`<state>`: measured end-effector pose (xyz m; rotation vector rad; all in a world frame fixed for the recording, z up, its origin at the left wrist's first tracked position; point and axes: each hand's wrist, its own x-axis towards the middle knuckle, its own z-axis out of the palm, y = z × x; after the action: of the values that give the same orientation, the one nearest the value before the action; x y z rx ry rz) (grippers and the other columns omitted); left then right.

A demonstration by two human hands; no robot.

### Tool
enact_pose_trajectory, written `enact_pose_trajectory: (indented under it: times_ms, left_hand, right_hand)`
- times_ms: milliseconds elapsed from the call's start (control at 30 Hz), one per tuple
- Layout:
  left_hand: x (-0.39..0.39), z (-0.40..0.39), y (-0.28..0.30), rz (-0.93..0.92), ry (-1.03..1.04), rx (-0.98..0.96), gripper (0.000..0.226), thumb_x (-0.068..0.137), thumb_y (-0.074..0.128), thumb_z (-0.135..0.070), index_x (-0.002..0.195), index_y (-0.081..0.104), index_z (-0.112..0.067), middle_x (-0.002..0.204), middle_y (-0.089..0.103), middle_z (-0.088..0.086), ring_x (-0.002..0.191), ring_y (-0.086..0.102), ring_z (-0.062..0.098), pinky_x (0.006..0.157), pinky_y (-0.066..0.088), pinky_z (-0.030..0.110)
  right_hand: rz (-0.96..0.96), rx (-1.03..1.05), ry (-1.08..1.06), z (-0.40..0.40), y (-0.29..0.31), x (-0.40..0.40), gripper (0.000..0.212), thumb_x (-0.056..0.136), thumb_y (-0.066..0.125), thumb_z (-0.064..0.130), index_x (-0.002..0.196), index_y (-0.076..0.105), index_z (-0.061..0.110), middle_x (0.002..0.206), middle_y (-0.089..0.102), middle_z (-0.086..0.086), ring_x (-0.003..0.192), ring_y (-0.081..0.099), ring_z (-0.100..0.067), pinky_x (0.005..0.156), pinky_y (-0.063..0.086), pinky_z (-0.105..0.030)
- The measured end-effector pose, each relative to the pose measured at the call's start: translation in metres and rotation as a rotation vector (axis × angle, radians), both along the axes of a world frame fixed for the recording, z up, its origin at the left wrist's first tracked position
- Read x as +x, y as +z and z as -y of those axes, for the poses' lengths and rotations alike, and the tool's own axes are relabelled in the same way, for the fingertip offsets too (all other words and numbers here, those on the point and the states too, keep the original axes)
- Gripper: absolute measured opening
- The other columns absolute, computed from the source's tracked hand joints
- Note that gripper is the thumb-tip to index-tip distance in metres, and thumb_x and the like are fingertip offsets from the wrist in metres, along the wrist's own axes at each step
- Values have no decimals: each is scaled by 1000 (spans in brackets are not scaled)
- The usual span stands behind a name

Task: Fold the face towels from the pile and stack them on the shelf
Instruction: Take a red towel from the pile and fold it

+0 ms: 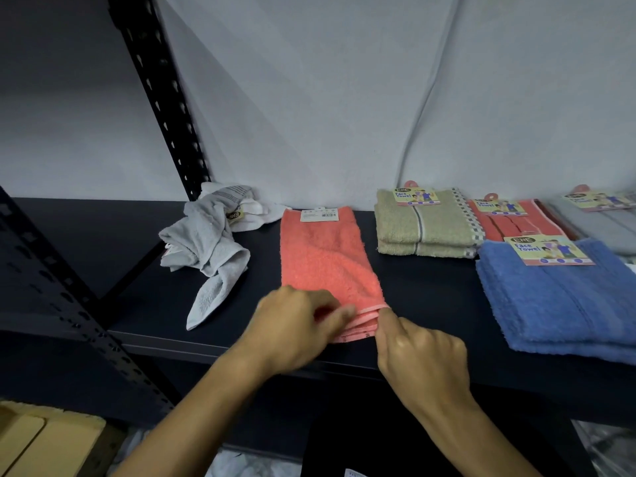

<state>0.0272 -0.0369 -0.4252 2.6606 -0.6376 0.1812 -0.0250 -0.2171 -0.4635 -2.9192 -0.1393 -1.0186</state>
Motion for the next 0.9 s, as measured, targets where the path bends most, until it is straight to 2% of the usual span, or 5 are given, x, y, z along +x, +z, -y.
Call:
enact_pose_trajectory:
  times_ms: [133,267,533,767,900]
  left_hand:
    - [65,-9,7,78,236,-205,49,97,47,-52,69,62,-15,59,61,-2,63,59,19,62,45,31]
    - [136,-3,2,-21,274,-83,42,99,42,-48,114,65,-17,114,70,5,109,61,26,91,49,40]
    - [188,-3,-26,-171,177,142,61,103,24,-48,146,34,-7,156,31,13,144,27,26,118,21,48]
    - [198,-12,-33,-188,183,182,68,103,24,-53,157,13,-13,166,6,3,152,0,14,123,4,42]
    - [203,-15,-35,-171,174,184,67,103,23,-54,157,15,-15,166,8,1,152,2,12,123,4,40]
  right_hand:
    - [33,50,-9,0,-2,0,15,68,72,-2,63,64,9,37,39,5,25,31,-12,40,18,-15]
    - [-18,169,-20,1,-8,1,19,59,88,5,65,71,11,38,47,4,25,37,-15,34,26,-17]
    - [-82,321,-87,3,-7,2,22,59,88,13,59,67,14,35,44,5,25,40,-18,44,18,-12]
    - [-242,349,-149,5,2,-9,32,57,87,12,52,56,16,33,32,8,31,19,-13,51,7,-8]
    - [-327,402,-175,10,4,-14,33,56,87,15,53,55,19,33,35,9,27,28,-14,47,10,-9]
